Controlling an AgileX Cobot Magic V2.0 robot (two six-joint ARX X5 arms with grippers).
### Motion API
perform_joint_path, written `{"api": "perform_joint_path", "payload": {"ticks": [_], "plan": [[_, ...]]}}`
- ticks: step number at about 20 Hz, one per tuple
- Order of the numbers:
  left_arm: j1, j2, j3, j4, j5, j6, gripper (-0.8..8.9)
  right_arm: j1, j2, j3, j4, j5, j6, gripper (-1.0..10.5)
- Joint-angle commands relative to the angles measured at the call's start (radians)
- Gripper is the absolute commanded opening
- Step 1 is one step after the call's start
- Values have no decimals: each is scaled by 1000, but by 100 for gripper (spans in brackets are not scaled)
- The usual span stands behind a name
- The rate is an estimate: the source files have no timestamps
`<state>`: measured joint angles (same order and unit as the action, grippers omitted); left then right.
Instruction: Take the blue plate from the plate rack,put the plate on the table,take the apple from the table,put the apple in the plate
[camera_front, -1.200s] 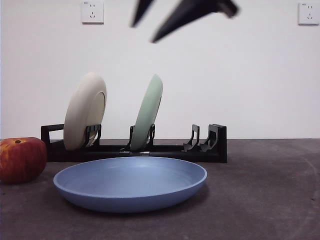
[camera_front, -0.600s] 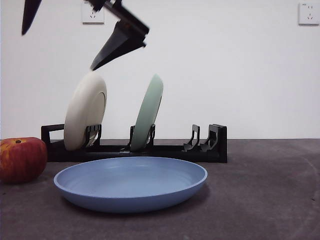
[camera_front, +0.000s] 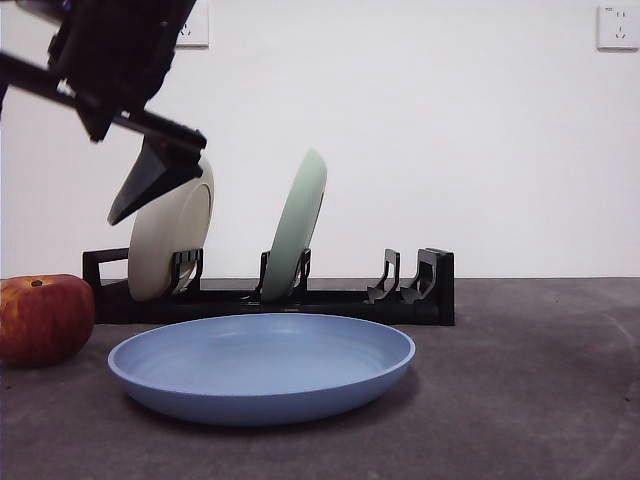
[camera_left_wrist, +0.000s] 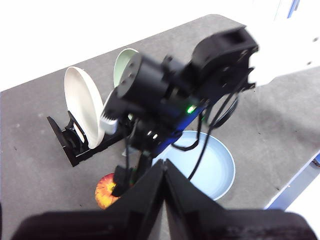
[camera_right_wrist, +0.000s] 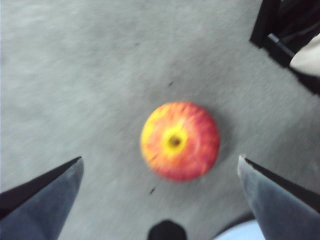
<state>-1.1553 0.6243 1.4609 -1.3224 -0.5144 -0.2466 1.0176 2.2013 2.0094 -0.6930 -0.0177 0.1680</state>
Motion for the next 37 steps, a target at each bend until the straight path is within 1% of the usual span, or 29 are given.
{"api": "perform_joint_path", "payload": {"ticks": [1,5,8,15,18,19,20,21,22,23,24,25,29,32,35,37], "plan": [[-1,-3,-1,5,-6,15,-8,4,51,8,43,30,-10,914],[-1,-3,-1,5,-6,14,-8,4,114,8,90,37,-11,913],[-1,-3,-1,4,-4,15,-8,4,139,8,124,24,-21,913],[-2,-3,-1,4,-1,16,-8,4,204,8,146,3,-42,913],[-2,-3,-1,3,21,19,-8,4,211,7,156,5,-62,903],[-1,-3,-1,4,22,19,-8,4,211,7,161,7,-69,819],[-1,-3,-1,3,22,19,-8,4,211,7,160,7,-70,687],[-1,-3,-1,3,24,19,-8,2,211,7,153,7,-70,491],[-1,-3,-1,4,24,18,-8,2,211,7,144,7,-73,327],[-1,-3,-1,4,24,18,-8,2,211,7,134,7,-78,127],[-1,-3,-1,3,24,18,-8,2,211,7,125,7,-88,-29],[-1,-3,-1,3,24,18,-8,2,211,7,121,7,-91,-3],[-1,-3,-1,3,24,18,-8,2,207,12,108,6,-90,-3],[-1,-3,-1,4,24,18,-8,-3,173,33,6,-25,-94,-3],[-1,-3,-1,4,24,18,-8,-2,113,33,-52,-29,-94,-3],[-1,-3,-1,4,24,13,-8,5,60,33,-90,-31,-119,-3]]}}
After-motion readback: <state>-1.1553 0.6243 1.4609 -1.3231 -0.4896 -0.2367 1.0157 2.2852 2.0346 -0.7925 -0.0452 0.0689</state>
